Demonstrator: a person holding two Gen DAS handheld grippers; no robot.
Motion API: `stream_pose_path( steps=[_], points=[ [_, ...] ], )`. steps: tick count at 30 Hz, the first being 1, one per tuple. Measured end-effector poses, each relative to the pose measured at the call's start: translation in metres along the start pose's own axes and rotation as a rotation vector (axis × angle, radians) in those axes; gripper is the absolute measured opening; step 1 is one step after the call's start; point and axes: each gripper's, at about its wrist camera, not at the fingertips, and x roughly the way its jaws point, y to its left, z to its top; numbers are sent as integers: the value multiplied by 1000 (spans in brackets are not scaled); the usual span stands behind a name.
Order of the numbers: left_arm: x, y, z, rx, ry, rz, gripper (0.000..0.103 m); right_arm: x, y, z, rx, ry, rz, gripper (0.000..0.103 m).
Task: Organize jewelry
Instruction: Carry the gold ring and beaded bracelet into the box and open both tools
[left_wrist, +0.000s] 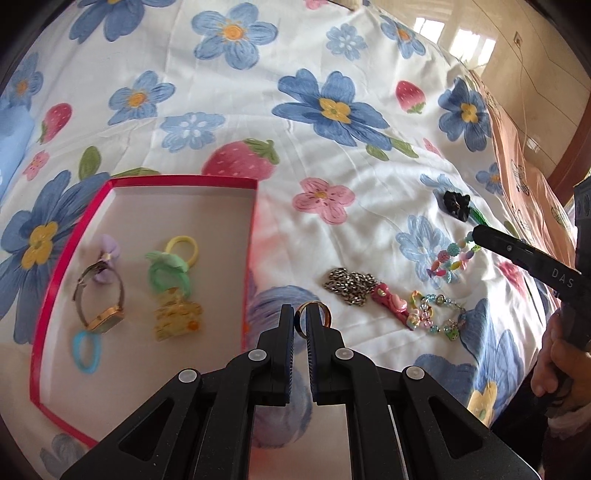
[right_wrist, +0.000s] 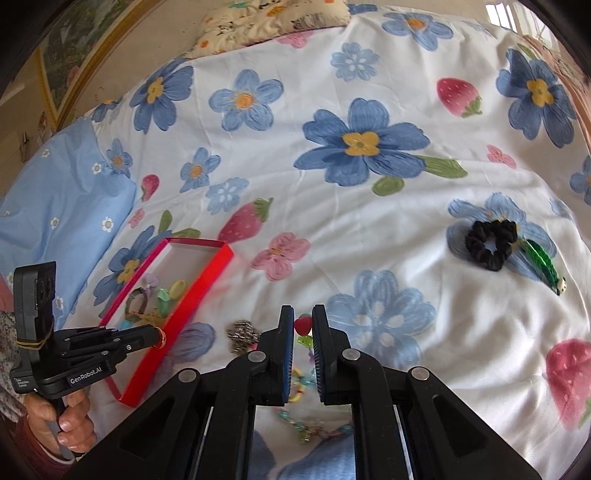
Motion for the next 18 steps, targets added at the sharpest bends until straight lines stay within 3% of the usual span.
stream_pose_path(
  steps=[18],
  points=[
    [-60, 71, -28, -136, -52, 86, 6, 25, 97, 5, -131, 42, 156, 9]
  ],
)
